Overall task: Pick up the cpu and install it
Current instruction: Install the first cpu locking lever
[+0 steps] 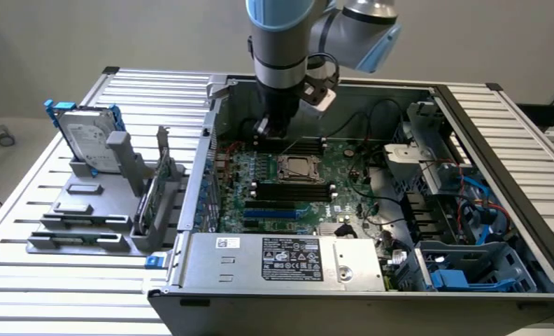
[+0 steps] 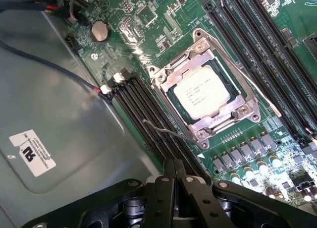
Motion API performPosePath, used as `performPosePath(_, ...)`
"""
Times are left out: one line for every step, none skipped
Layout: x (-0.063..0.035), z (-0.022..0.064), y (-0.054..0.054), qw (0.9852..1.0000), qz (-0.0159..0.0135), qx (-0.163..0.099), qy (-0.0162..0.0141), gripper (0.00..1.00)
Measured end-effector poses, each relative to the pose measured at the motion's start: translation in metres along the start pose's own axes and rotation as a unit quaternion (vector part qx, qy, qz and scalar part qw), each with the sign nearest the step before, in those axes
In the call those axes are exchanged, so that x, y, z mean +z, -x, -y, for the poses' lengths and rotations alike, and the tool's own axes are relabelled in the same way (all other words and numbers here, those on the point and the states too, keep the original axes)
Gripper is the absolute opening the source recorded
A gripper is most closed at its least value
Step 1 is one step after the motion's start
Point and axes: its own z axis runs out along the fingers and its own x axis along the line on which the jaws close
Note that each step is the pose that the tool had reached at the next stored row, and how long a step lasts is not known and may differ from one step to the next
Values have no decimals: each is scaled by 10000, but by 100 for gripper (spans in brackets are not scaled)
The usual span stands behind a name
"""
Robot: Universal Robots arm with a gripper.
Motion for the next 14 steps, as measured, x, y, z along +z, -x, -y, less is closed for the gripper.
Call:
performPosePath(10, -1, 3, 10000, 11, 6, 14, 11)
performPosePath(20, -2, 5, 10000, 24, 11, 27, 11)
performPosePath(32, -3, 8, 10000, 36, 13, 39, 11)
performPosePath(43, -4, 10, 10000, 47, 14, 49, 11)
performPosePath(57, -5, 12, 10000, 60, 13, 60, 11)
performPosePath(70, -6, 15, 10000, 71, 12, 69, 11)
performPosePath(86, -8, 19, 9999, 78, 11, 75, 11)
performPosePath(102, -10, 24, 9999, 83, 11, 80, 11)
performPosePath(120, -12, 29, 9999, 86, 11, 84, 11)
performPosePath(136, -14, 34, 9999, 90, 12, 88, 11)
performPosePath(154, -16, 39, 9999, 92, 11, 91, 11)
performPosePath(171, -18, 44, 9999, 92, 11, 94, 11)
performPosePath(187, -20, 48, 9999, 92, 10, 98, 11)
performPosePath(204, -22, 53, 9999, 92, 9, 103, 11)
